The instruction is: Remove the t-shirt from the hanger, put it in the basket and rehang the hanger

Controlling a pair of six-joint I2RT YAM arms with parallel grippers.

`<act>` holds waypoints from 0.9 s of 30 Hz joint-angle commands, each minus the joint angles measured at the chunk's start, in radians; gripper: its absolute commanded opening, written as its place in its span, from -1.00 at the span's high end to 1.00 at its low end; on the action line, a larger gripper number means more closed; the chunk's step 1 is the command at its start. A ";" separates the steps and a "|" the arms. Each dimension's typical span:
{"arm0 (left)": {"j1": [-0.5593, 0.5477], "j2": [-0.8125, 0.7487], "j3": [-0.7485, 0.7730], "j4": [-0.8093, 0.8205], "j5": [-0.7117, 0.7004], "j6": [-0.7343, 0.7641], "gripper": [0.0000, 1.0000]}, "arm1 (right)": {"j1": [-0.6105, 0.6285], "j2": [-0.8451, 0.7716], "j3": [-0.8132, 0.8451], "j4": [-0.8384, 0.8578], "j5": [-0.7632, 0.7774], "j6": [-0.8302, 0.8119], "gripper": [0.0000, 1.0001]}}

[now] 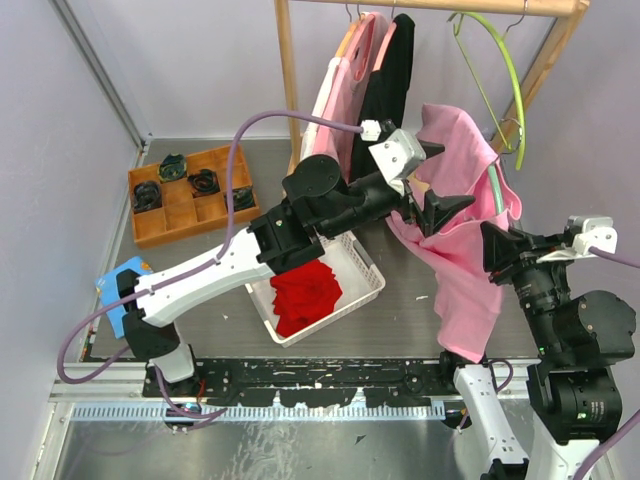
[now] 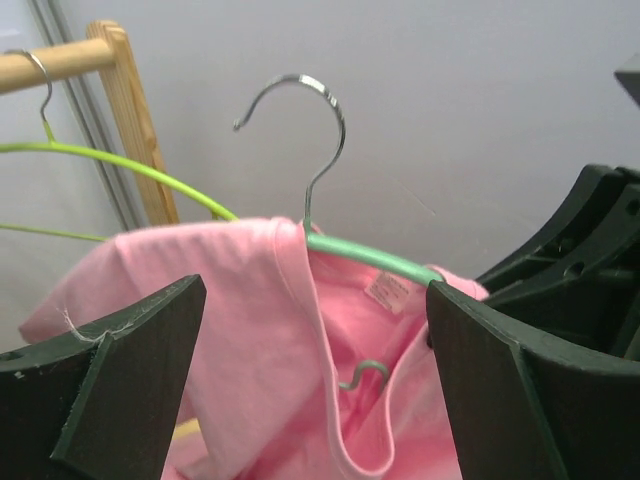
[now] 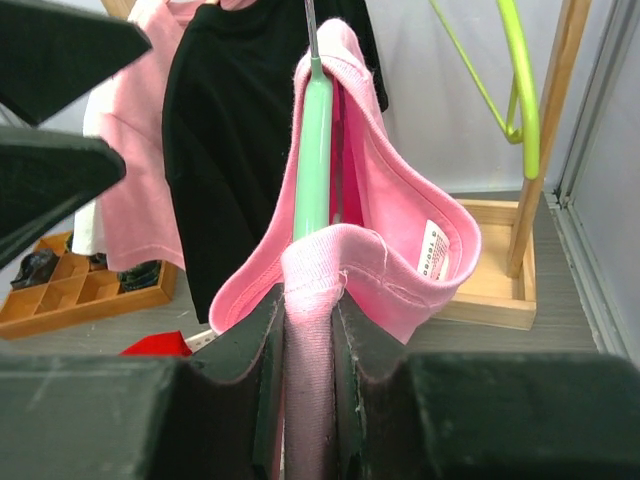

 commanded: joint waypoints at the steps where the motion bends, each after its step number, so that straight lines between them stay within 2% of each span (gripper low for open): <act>1: -0.002 0.050 0.058 0.068 0.025 0.079 -0.96 | -0.004 -0.022 -0.013 0.132 -0.045 0.020 0.99; 8: 0.007 0.203 0.275 -0.037 0.049 0.123 -0.98 | -0.006 -0.032 -0.026 0.126 -0.069 0.025 0.99; 10: 0.008 0.225 0.292 -0.048 0.050 0.125 -1.00 | -0.006 -0.038 -0.029 0.126 -0.077 0.025 0.99; 14: 0.011 0.240 0.294 -0.051 0.042 0.125 -0.91 | -0.007 -0.044 -0.033 0.126 -0.089 0.029 0.99; 19: 0.014 0.247 0.294 -0.053 0.035 0.125 -0.54 | -0.006 -0.050 -0.033 0.128 -0.109 0.027 0.99; 27: 0.016 0.250 0.296 -0.053 0.033 0.121 -0.12 | -0.007 -0.056 -0.027 0.126 -0.125 0.018 0.99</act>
